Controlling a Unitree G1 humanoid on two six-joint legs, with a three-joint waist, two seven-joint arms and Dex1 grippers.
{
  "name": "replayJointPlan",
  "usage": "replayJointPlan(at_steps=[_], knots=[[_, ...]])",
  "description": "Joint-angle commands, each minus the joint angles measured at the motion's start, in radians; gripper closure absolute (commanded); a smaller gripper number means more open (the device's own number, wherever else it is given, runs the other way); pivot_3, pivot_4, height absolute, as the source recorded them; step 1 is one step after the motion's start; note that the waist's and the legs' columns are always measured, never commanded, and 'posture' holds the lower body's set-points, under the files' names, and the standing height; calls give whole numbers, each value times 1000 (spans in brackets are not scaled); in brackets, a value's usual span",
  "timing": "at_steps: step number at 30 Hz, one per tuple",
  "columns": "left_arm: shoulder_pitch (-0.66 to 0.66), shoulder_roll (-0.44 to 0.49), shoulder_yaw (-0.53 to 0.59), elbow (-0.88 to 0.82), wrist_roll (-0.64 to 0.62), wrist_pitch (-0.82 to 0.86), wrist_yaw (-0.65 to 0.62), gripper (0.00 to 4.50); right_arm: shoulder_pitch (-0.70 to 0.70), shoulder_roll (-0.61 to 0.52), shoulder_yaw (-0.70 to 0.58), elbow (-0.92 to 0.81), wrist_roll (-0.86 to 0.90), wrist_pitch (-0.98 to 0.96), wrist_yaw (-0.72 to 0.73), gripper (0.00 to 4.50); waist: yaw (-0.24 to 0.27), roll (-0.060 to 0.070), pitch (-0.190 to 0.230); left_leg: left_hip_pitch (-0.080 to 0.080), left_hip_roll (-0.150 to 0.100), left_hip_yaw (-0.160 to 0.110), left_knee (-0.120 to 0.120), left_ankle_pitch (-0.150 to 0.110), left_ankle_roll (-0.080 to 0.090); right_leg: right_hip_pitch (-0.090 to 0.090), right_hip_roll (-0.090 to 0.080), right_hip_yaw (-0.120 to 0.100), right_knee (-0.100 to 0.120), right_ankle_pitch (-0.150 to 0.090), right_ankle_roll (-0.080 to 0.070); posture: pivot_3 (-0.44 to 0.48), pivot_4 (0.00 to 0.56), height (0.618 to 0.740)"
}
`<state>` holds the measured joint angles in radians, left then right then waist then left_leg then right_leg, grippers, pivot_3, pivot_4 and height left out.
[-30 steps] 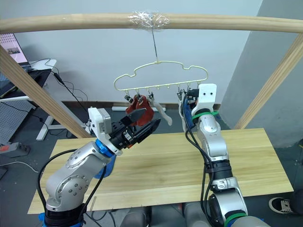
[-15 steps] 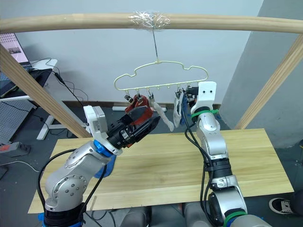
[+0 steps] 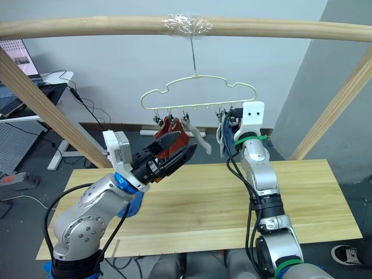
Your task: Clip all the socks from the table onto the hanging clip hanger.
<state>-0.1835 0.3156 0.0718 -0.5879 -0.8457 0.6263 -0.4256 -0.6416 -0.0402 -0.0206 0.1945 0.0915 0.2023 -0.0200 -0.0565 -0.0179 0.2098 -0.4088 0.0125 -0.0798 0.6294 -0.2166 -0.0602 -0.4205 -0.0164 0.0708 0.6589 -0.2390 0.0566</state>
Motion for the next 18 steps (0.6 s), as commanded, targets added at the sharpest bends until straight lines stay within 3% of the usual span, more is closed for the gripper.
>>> replayJointPlan(at_steps=[1, 9, 14, 18], knots=[[3, 1, -10, -43, -12, -14, -2, 0, -26, -2, -11, -19, -3, -22, 8, 2473, 0, 0, 0, 0, 0, 0, 0, 0, 0, 0, 0, 0, 0, 0, 0, 26, 167, 740], [4, -3, -18, -36, -7, -18, -1, 0, -23, -9, -21, -15, 10, 7, 14, 4486, 0, 0, 0, 0, 0, 0, 0, 0, 0, 0, 0, 0, 0, 0, 0, 21, 168, 740], [13, -1, -37, -9, 45, -32, 6, 0, -21, -26, -38, -40, 31, 56, 33, 4486, 0, 0, 0, 0, 0, 0, 0, 0, 0, 0, 0, 0, 0, 0, 0, 9, 169, 740], [57, 40, -16, 99, 181, -65, 30, 0, -29, -89, -64, -129, 102, 272, 105, 4486, 0, 0, 0, 0, 0, 0, 0, 0, 0, 0, 0, 0, 0, 0, 0, -14, 170, 740]])
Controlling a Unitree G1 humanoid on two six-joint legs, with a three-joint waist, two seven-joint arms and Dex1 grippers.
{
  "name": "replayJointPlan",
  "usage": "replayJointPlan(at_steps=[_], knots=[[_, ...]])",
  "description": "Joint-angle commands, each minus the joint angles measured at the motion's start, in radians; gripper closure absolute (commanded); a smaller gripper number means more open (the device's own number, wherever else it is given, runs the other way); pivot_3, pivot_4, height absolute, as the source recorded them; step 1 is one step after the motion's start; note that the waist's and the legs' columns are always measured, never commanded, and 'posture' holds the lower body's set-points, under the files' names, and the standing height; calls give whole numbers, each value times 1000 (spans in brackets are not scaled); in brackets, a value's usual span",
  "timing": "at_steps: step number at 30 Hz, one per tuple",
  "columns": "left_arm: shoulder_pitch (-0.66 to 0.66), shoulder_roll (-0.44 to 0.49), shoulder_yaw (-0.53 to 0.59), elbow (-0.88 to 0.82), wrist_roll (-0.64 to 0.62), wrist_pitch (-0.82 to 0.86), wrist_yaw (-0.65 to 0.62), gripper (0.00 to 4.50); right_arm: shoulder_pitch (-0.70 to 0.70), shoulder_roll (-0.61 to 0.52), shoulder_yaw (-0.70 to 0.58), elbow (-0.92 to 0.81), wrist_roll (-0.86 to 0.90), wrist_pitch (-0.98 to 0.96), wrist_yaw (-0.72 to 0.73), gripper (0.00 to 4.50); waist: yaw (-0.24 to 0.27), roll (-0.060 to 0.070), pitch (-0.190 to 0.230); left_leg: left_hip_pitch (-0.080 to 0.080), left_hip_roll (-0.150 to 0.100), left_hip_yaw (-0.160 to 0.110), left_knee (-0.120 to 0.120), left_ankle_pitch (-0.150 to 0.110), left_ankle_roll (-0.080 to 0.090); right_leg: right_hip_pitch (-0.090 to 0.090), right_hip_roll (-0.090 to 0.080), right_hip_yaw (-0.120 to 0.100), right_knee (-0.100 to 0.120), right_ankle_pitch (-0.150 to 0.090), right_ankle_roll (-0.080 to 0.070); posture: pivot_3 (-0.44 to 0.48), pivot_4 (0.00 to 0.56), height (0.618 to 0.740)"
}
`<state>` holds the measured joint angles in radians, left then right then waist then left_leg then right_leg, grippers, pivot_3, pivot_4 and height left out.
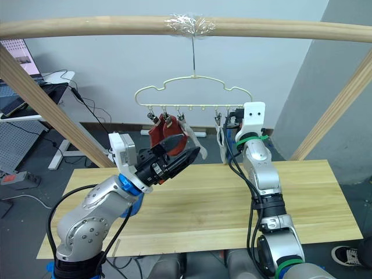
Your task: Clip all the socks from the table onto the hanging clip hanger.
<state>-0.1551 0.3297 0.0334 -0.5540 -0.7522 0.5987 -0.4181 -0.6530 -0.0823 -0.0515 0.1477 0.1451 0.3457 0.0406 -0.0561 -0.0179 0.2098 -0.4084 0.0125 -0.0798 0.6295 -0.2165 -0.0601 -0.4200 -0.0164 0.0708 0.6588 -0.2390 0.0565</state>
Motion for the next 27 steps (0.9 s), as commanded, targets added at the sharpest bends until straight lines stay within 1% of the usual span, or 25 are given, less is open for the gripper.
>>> replayJointPlan(at_steps=[1, 5, 8, 11, 14, 17, 19, 21, 26, 27], knots=[[45, 45, 33, 110, 126, -53, 23, 0, -18, -71, -33, -113, 65, 183, 71, 4486, 0, 0, 0, 1, 0, 0, 0, 0, 0, 0, 0, 0, 0, 0, 0, -19, 169, 740], [99, 110, 58, 321, 276, -174, -8, 0, -18, -155, -30, -219, 123, 353, 144, 4486, -1, 0, 0, 1, 0, 0, 0, 0, 0, 0, 0, 0, 0, -2, -1, -38, 171, 740], [82, 163, 45, 548, 410, -302, -24, 0, -14, -200, -34, -285, 155, 444, 175, 4486, -1, 0, 0, 1, 0, 0, -1, 0, 0, 0, 0, 0, 0, -3, -2, -42, 174, 740], [-2, 196, 48, 809, 496, -386, -26, 0, -6, -220, -37, -326, 171, 504, 184, 4486, 0, 0, 0, 1, 0, 0, -1, 0, 0, 0, 0, -1, 0, -3, -1, -49, 181, 740], [-104, 193, 39, 1038, 555, -468, -33, 0, -2, -212, -38, -343, 173, 533, 174, 4486, 1, 0, 0, 0, 0, 0, 0, 0, 0, 0, 0, -1, 0, -4, 1, -54, 186, 740], [-194, 180, 17, 1235, 605, -520, -51, 0, -15, -182, -45, -351, 175, 554, 147, 4486, -1, -1, 0, 0, 0, 0, 0, 0, 0, 0, 0, -1, 0, -4, 1, -53, 186, 740], [-247, 161, 24, 1337, 609, -536, -65, 0, -26, -161, -44, -356, 176, 566, 134, 4486, -2, -1, 0, 0, 0, 0, -1, 0, 0, -1, 0, -1, 0, -2, -1, -59, 188, 740], [-285, 144, 35, 1404, 604, -531, -79, 0, -31, -153, -46, -362, 176, 576, 131, 4486, -3, -1, 0, 0, 0, 0, -1, 0, 0, -1, 0, -2, 0, -2, -2, -69, 194, 740], [-300, 137, 9, 1473, 637, -510, -119, 0, -42, -146, -63, -366, 181, 596, 122, 4486, -5, -1, 0, 0, 0, 0, -1, 0, 0, -1, 0, -2, 1, -2, -1, -74, 194, 740], [-296, 139, 7, 1479, 646, -510, -118, 192, -45, -141, -69, -362, 183, 598, 117, 4496, -5, -1, 0, 0, 0, 0, -1, 0, 0, -1, 0, -2, 2, -3, -1, -73, 194, 740]])
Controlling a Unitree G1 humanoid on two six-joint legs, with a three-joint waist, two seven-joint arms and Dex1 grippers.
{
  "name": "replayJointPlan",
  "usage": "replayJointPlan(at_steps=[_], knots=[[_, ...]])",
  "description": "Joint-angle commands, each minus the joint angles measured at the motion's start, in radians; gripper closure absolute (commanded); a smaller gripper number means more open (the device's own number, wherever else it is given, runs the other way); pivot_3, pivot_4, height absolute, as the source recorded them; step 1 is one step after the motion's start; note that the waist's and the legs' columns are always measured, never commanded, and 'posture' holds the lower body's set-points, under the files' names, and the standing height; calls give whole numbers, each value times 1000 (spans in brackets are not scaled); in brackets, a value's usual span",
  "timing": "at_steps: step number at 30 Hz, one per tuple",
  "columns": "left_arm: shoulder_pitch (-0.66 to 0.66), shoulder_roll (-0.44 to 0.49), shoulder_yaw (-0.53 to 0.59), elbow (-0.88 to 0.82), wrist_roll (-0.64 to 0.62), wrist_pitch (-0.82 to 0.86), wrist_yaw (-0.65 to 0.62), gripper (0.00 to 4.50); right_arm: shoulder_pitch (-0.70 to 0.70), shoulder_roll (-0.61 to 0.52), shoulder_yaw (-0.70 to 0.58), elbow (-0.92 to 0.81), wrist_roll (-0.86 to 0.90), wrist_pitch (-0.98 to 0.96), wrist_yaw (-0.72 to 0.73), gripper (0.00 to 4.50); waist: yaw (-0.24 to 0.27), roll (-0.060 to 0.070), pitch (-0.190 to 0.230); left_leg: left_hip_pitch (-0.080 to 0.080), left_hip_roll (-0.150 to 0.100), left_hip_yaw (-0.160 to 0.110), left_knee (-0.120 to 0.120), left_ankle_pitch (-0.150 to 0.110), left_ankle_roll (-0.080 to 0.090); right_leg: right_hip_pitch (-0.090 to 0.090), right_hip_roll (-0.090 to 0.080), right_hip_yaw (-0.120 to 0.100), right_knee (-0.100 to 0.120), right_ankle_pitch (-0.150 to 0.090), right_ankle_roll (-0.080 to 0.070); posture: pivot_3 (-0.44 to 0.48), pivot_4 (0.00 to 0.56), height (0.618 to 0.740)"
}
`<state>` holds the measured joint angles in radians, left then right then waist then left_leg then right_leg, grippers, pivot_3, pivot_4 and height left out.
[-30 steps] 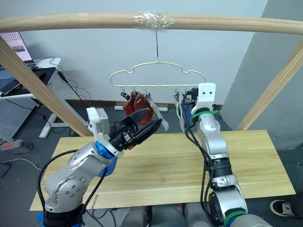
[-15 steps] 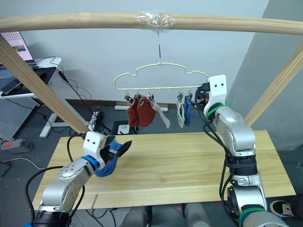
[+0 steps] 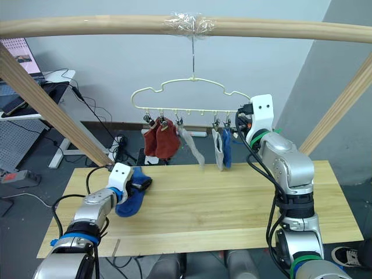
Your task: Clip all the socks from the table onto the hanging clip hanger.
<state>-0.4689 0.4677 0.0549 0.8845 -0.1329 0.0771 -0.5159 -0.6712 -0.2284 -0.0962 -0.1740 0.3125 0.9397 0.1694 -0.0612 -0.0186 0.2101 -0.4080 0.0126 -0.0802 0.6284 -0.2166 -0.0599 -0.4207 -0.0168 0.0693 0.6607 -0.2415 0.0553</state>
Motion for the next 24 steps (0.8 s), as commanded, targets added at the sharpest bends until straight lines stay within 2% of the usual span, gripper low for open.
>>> replayJointPlan(at_steps=[1, 4, 10, 13, 16, 20, 24], knots=[[27, 6, -16, 41, 34, 8, -21, 396, -31, 9, -29, -36, 17, 5, -14, 4500, -2, 0, 0, 0, 0, 0, 0, 0, 0, 0, 0, 0, 1, 0, 0, -70, 196, 740], [53, 16, -21, 30, 54, -13, -32, 1184, -35, 19, -38, -32, 22, 9, -20, 4500, -8, 0, 0, 2, 0, 0, 0, 0, 0, 0, 0, 0, 2, -1, 1, -68, 195, 740], [159, -4, -7, -130, 17, -13, -79, 2930, -38, 7, -32, -10, 18, -7, -9, 4500, -17, 0, 0, 3, 0, 1, 0, 0, 0, 1, 0, 1, 2, -1, 1, -53, 190, 740], [215, -30, 5, -264, -16, 19, -93, 3629, -47, 8, -34, 4, 23, -10, -5, 4500, -17, 0, 0, 3, 0, 1, 0, 0, 0, 1, 0, 1, 2, 0, 1, -52, 188, 740], [283, -73, 1, -483, -74, 78, -116, 4466, -63, 27, -68, 4, 58, 36, -16, 4500, -18, 0, 0, 3, 0, 1, 0, 0, 0, 1, -1, 1, 2, 0, 1, -47, 184, 740], [344, -146, -32, -755, -152, 130, -147, 4466, -83, 26, -108, -6, 96, 121, -20, 4500, -17, 0, 0, 1, 0, 0, 0, 0, 0, 0, -1, 1, 2, 0, -1, -56, 171, 740], [323, -252, -76, -949, -236, 212, -121, 4466, -103, -21, -106, -16, 129, 215, 14, 4500, -17, 0, 0, 0, 0, 0, 0, 0, 0, 0, -1, 1, 1, 0, 0, -66, 164, 740]])
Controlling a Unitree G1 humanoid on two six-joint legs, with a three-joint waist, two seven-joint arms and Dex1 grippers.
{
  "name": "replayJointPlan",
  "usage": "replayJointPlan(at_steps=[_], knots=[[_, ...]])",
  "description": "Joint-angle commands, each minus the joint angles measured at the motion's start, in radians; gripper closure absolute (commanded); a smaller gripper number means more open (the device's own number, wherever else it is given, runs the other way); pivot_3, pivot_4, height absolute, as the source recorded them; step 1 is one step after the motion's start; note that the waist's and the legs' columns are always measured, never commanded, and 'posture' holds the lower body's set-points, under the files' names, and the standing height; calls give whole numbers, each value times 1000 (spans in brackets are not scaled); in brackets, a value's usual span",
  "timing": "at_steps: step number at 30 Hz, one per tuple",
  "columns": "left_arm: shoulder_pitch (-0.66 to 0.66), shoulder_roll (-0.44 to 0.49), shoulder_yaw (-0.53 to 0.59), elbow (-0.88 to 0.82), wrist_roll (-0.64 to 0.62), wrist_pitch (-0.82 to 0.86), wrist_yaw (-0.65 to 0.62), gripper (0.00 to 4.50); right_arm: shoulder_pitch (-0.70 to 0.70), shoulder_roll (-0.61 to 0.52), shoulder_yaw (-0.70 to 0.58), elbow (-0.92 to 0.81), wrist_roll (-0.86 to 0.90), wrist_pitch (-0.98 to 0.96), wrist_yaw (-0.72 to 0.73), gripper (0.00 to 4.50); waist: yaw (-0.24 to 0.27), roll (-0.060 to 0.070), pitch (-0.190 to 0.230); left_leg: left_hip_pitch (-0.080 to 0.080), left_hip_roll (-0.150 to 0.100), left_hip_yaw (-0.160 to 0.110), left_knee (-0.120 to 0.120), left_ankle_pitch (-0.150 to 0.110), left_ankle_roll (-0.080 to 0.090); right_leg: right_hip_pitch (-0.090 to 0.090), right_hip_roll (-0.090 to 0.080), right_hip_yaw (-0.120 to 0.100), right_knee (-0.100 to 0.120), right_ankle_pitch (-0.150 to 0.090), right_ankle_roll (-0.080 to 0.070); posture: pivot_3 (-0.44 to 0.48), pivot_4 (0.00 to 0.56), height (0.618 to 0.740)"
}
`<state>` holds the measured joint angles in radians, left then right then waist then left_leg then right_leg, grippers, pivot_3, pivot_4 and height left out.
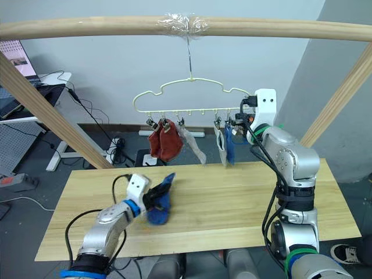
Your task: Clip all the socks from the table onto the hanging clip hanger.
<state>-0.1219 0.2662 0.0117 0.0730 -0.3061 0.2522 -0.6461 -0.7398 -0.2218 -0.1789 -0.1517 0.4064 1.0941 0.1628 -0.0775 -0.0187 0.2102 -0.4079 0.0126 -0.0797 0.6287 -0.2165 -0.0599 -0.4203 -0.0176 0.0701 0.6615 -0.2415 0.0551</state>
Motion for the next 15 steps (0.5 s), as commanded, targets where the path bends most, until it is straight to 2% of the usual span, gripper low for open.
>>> replayJointPlan(at_steps=[1, 3, 9, 12, 15], knots=[[-36, -75, -42, -163, -72, 38, 18, 4466, -40, -33, -28, -41, 46, 83, 23, 4500, -3, 0, 0, 0, 0, 0, 0, 0, 0, 0, 0, 0, 0, 0, 0, -66, 164, 740], [-61, -116, -61, -204, -84, 55, 35, 4466, -57, -21, -61, -44, 77, 145, 13, 4500, -5, 0, 0, 0, 0, 1, 0, 0, 0, 0, 0, 0, 0, 0, 1, -79, 160, 740], [-151, -206, -185, -186, -19, -3, 45, 4466, -170, 144, -307, -61, 137, 400, -110, 4500, -10, 0, 0, 0, 0, 0, 0, 0, 0, 0, 2, 0, 0, 0, 0, -108, 146, 740], [-166, -217, -221, -164, 21, -63, 40, 4466, -218, 218, -410, -79, 118, 482, -160, 4500, -13, 0, 0, 0, 0, 1, 0, 0, 0, 0, 1, 1, 0, 0, 0, -124, 144, 740], [-174, -219, -248, -137, 69, -130, 44, 4466, -242, 253, -458, -95, 106, 518, -188, 4500, -17, 0, -1, 0, 0, 0, 0, 0, 0, -1, 2, 0, 0, 0, -1, -133, 140, 740]])
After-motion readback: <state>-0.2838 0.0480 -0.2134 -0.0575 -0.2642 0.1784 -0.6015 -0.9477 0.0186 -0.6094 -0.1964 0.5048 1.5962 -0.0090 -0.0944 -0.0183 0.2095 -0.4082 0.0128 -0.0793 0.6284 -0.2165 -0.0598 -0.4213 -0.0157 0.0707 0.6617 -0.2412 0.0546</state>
